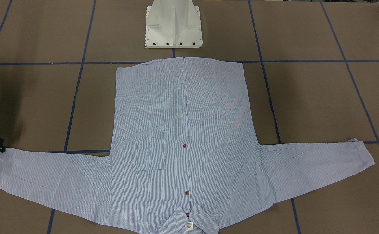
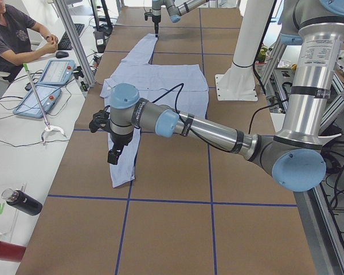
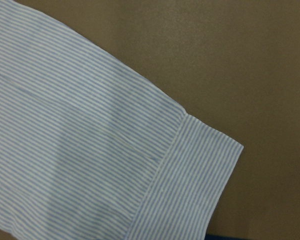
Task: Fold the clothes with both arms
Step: 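Reach the right gripper to the nearest sleeve cuff and grasp it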
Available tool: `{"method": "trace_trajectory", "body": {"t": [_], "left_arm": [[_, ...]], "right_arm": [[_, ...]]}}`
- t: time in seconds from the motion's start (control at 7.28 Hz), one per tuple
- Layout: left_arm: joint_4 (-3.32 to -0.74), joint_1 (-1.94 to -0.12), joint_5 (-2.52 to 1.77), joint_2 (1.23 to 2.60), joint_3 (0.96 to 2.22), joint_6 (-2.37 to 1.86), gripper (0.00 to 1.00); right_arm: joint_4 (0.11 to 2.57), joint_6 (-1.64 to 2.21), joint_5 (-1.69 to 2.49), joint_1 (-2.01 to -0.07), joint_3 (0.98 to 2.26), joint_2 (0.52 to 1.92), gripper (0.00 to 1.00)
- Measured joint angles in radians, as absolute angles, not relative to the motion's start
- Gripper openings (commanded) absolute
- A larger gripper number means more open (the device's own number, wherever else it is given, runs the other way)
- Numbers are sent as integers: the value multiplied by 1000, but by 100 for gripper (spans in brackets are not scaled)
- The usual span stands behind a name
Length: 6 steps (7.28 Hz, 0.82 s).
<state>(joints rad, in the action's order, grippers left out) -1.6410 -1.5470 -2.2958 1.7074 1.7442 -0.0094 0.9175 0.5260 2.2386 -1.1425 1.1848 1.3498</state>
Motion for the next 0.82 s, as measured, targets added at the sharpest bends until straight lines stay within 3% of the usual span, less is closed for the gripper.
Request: {"method": "trace_trajectory", "body": {"t": [0.14,0.82], "left_arm": [[-1640,-1548,-2296,1707,1748,-11,100],[-1639,-1553,-2295,1706,1767,-15,100]], "right_arm": [[918,528,2241,-1137,1182,1349,72],[917,530,2265,-1133,1193,1336,0]]}}
